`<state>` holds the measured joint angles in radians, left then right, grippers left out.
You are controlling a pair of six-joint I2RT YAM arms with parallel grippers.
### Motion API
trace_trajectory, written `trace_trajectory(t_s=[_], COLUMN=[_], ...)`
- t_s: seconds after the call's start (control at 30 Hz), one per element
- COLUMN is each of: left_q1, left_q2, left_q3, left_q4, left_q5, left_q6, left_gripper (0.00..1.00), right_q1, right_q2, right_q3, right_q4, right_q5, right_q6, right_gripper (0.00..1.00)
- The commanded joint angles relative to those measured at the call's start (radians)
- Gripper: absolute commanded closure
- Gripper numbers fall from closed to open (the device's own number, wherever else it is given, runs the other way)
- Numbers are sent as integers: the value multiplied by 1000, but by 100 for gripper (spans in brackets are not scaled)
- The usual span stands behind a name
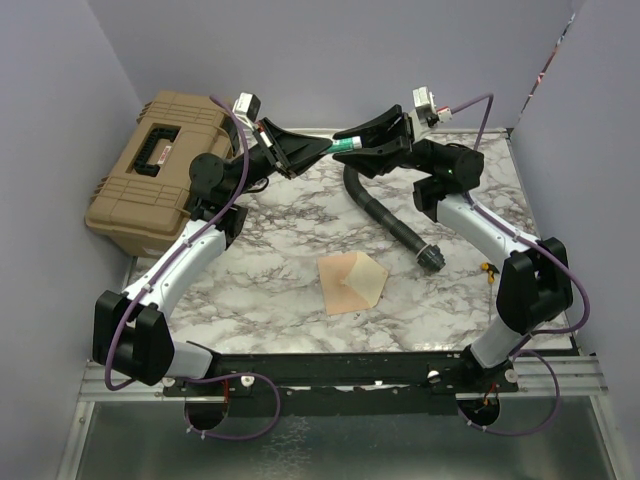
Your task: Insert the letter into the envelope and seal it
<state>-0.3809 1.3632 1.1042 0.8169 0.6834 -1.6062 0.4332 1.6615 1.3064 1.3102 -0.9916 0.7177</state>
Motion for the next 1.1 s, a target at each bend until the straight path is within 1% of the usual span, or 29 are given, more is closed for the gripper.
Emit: trace_trajectory(t_s=[0.0,0.23,0.57,0.7,0.83,0.9,0.93,1.07], left_q1=[-1,-1,-1,-1,-1,-1,-1,-1], left_q2=[-3,3,6,5,4,3,4,5], left_q3=[-18,-21,-32,-33,-36,-39,-40,-46], left_q4=[52,54,54,54,54,54,55,54], left_q5=[-25,-27,-31,-32,-33,-33,-34,-41], left_q6=[-12,-15,-18,-19,-24,-27,-28,-32], left_gripper=[100,100,100,100,100,100,100,100], right_q1=[7,18,24,27,29,29,30,31], right_q2=[-21,-13,-19,-20,-22,-25,-26,-32], right_q3=[16,36,42,40,43,44,41,36], right_q4=[-6,-12,-48,-54,-73,-82,-83,-90], right_q5=[15,1,6,5,-1,3,4,8], right_q6=[-22,-17,-41,-47,-63,-71,-73,-82], right_gripper=[53,49,51,58,70,72,71,60])
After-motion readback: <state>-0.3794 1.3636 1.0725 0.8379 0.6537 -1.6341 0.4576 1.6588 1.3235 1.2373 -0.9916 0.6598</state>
